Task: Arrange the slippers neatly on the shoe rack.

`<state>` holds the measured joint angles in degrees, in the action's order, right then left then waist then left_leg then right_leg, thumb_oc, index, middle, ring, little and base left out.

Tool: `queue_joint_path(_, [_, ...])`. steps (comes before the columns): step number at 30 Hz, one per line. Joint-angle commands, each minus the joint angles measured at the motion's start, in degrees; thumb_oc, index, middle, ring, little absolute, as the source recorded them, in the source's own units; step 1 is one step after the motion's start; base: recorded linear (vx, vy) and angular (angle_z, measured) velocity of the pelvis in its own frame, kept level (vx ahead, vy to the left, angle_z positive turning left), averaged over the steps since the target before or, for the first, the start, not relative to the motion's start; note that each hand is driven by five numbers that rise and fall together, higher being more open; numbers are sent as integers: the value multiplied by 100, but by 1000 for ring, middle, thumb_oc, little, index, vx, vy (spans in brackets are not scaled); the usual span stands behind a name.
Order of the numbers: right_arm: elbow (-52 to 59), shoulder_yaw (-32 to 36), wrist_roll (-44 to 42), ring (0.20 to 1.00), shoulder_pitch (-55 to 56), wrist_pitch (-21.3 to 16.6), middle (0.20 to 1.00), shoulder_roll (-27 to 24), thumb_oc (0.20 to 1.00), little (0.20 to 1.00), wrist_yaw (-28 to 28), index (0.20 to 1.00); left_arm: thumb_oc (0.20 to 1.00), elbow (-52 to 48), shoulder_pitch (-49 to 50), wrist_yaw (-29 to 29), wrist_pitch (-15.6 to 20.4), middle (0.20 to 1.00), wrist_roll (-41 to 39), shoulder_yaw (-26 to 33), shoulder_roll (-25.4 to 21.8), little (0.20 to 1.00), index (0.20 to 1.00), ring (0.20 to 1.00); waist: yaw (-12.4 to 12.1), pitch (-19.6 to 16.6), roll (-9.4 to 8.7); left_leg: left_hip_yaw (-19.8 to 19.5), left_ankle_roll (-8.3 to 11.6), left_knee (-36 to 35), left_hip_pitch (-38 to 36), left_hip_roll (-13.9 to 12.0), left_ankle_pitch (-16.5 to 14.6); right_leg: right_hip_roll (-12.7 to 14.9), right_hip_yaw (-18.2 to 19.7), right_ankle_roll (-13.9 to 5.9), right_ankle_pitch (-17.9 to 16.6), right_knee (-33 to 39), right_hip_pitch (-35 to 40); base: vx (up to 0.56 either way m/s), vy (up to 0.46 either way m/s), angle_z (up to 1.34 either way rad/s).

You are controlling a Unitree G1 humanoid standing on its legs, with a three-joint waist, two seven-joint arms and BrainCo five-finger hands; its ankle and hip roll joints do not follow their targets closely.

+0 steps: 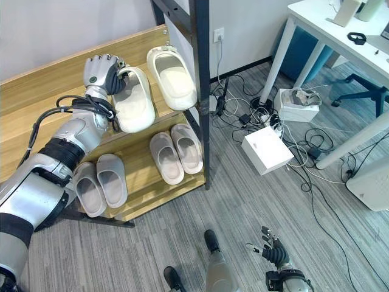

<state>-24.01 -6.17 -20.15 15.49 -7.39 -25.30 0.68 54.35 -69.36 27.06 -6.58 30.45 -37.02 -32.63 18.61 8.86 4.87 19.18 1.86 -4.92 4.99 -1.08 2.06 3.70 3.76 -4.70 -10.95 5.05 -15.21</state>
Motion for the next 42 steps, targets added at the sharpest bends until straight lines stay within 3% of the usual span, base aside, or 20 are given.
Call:
queue_joint_path(1, [362, 187, -182, 1000, -6, -328, 1000, -374, 1000, 1000, 73, 1000, 200, 494, -449, 137, -122, 200, 201, 154, -146, 200, 200, 200, 158, 233, -144, -503, 300, -8, -276, -249, -146, -80, -208, -385, 545, -5, 468, 31, -30, -25])
queue_joint_path(8, [389, 111, -215, 1000, 13, -395, 1000, -278, 1000, 1000, 117, 1000, 200, 823, -400, 247, -231, 200, 147, 260, -196, 200, 200, 200, 214, 245, -228, -403, 326, -8, -251, -294, -141, -123, -165, -394, 514, -5, 398, 12, -10, -4])
queue_joint_path(9, [354, 91, -226, 1000, -2, -403, 1000, -268, 1000, 1000, 122, 1000, 426, 851, -437, 223, -239, 426, 150, 225, -207, 426, 426, 426, 211, 243, -241, -387, 323, -8, -253, -299, -142, -137, -152, -401, 509, -5, 395, 26, -22, -6])
queue_joint_path(10, [300, 73, -235, 1000, -9, -400, 1000, -244, 1000, 1000, 127, 1000, 1000, 825, -484, 208, -229, 1000, 162, 200, -180, 1000, 1000, 1000, 195, 237, -252, -389, 326, -8, -263, -302, -148, -144, -168, -404, 512, -5, 407, 35, -25, -8])
queue_joint_path(17, [271, 59, -249, 1000, 98, -344, 1000, -262, 1000, 1000, 26, 1000, 1000, 522, -548, 4, -82, 1000, 91, 148, 224, 1000, 1000, 1000, 107, 206, -221, -582, 326, -8, -339, -302, -159, -112, -370, -351, 618, -5, 587, 13, -5, 2])
queue_joint_path(38, [113, -72, 30, 1000, 310, -100, 1000, -160, 1000, 1000, -340, 1000, 1000, -2258, 717, -76, 152, 1000, 378, 1186, 61, 1000, 1000, 1000, -430, -1, -242, -1155, 321, -8, -463, -217, -123, -10, -966, -275, 774, -5, 1102, -11, -5, 18])
queue_joint_path(42, [79, 17, 130, 1000, 457, -24, 1000, -75, 1000, 1000, -393, 1000, 1000, -3184, 1480, -137, 666, 1000, -736, 1841, 241, 1000, 1000, 1000, -537, -74, -266, -1236, 314, -8, -475, -189, -92, 21, -1066, -269, 766, -5, 1180, -11, -3, 4])
